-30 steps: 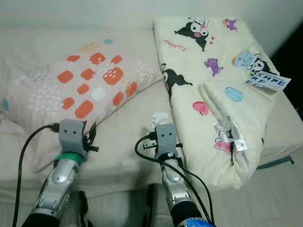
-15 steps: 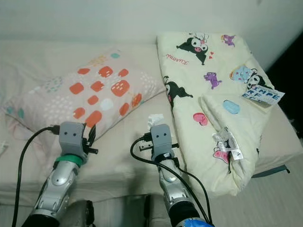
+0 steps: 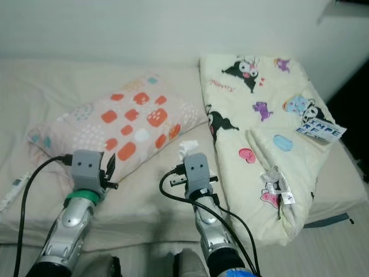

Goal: Clean up the room

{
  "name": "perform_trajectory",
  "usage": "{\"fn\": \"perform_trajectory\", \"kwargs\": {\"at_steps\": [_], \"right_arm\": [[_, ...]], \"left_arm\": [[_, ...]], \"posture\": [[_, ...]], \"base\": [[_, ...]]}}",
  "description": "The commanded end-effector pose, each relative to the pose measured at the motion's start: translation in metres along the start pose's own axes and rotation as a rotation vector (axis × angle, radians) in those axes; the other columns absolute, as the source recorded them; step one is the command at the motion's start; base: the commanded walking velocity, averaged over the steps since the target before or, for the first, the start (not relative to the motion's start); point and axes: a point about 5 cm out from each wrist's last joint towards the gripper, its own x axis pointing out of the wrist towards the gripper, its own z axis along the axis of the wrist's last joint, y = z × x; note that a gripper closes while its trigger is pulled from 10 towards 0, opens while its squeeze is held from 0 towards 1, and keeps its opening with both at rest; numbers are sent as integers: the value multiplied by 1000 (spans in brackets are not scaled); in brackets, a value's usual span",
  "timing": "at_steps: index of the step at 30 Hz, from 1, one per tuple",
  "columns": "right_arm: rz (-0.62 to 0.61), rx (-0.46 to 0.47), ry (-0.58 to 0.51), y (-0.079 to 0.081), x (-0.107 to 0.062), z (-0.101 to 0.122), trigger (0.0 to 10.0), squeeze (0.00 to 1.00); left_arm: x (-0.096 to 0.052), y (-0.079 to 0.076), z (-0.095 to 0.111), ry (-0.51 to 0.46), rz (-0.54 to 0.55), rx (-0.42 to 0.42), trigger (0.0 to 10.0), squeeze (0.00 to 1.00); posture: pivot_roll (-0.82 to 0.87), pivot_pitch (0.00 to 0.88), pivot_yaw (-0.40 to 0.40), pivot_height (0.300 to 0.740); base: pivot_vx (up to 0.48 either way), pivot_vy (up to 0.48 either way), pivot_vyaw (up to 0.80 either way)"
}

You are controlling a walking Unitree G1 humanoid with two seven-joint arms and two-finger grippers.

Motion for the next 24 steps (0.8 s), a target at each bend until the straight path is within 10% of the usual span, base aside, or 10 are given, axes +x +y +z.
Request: {"fn": "perform_trajectory", "kwargs": {"at_steps": [1, 24], "right_arm": [[-10, 14, 21, 0, -4, -5, 10000, 0], [-22, -21, 93, 1, -1, -13, 10000, 0]], "left_arm": [[-2, -3, -6, 19, -13, 6, 10000, 0], [3, -3, -11, 42, -24, 12, 10000, 0]], "posture": [[24, 92, -46, 722], [23, 60, -40, 740]], "base": [[0, 0, 0], [0, 0, 0]]}}
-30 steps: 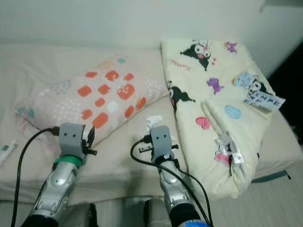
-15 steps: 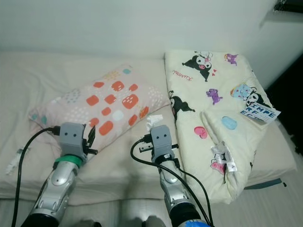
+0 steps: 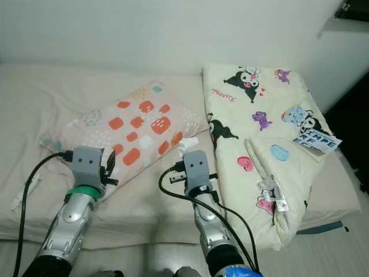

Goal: Clean up the room

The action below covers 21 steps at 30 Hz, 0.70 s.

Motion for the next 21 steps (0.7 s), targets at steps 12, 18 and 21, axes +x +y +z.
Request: {"fn": "perform_trajectory", "kwargs": {"at_steps": [12, 18, 21], "right_arm": [[28, -25, 56, 4, -8, -13, 10000, 0], [26, -18, 58, 5, -7, -14, 10000, 0], [25, -15, 58, 6, -6, -13, 10000, 0]], "left_arm": [[-8, -5, -20, 93, -15, 34, 10000, 0], [-9, -5, -25, 114, -18, 60, 10000, 0], [-9, -4, -26, 123, -16, 60, 10000, 0]], "posture": [[24, 58, -35, 740], [27, 59, -34, 740], [28, 59, -33, 740]], "base": [[0, 0, 533], [0, 0, 800], [0, 0, 800]]}}
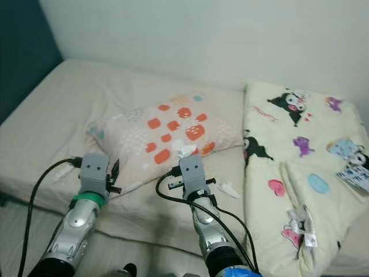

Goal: Clean up the room

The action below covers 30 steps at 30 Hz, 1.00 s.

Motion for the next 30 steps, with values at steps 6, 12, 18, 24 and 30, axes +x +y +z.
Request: {"fn": "perform_trajectory", "kwargs": {"at_steps": [6, 12, 18, 24, 30], "right_arm": [[-4, 11, 21, 2, -2, -5, 10000, 0], [-5, 13, 20, 3, -3, -5, 10000, 0], [-3, 18, 20, 4, -4, -6, 10000, 0], [0, 20, 20, 6, -4, -7, 10000, 0], [2, 21, 24, 5, -2, -6, 10000, 0]], "left_arm": [[-3, 0, -8, 43, -4, 9, 10000, 0], [-3, 0, -8, 44, -8, 15, 10000, 0], [-4, -1, -9, 44, -15, 21, 10000, 0], [-5, 0, -9, 45, -20, 28, 10000, 0], [-4, 0, -11, 61, -19, 45, 10000, 0]], "posture": [[29, 58, -31, 740], [31, 58, -28, 740], [35, 53, -26, 740], [38, 48, -25, 740], [44, 45, -25, 740]], "base": [[0, 0, 800], [0, 0, 800], [0, 0, 800], [0, 0, 800], [0, 0, 800]]}}
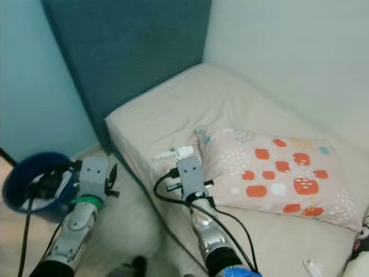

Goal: Clean up the room

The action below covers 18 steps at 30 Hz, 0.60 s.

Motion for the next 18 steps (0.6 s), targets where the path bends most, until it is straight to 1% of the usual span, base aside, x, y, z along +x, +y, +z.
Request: {"fn": "perform_trajectory", "kwargs": {"at_steps": [1, 3, 8, 13, 18], "right_arm": [[9, 13, 16, 4, -2, -4, 10000, 0], [8, 14, 18, 4, -2, -4, 10000, 0], [2, 15, 18, 2, -1, -4, 10000, 0], [-5, 19, 31, -1, -3, -7, 10000, 0], [-7, 22, 35, -2, -2, -7, 10000, 0]], "left_arm": [[-3, 3, -10, 49, 11, 23, 10000, 0], [-3, 4, -12, 64, 22, 28, 10000, 0], [-4, 12, -19, 108, 84, -18, 10000, 0], [-4, 14, -18, 97, 98, -37, 10000, 0], [-3, 16, -18, 104, 117, -28, 10000, 0]], "posture": [[44, 45, -25, 740], [41, 44, -25, 740], [38, 43, -32, 740], [45, 40, -46, 740], [48, 42, -51, 740]], "base": [[0, 0, 800], [0, 0, 800], [0, 0, 800], [0, 0, 800], [0, 0, 800]]}}
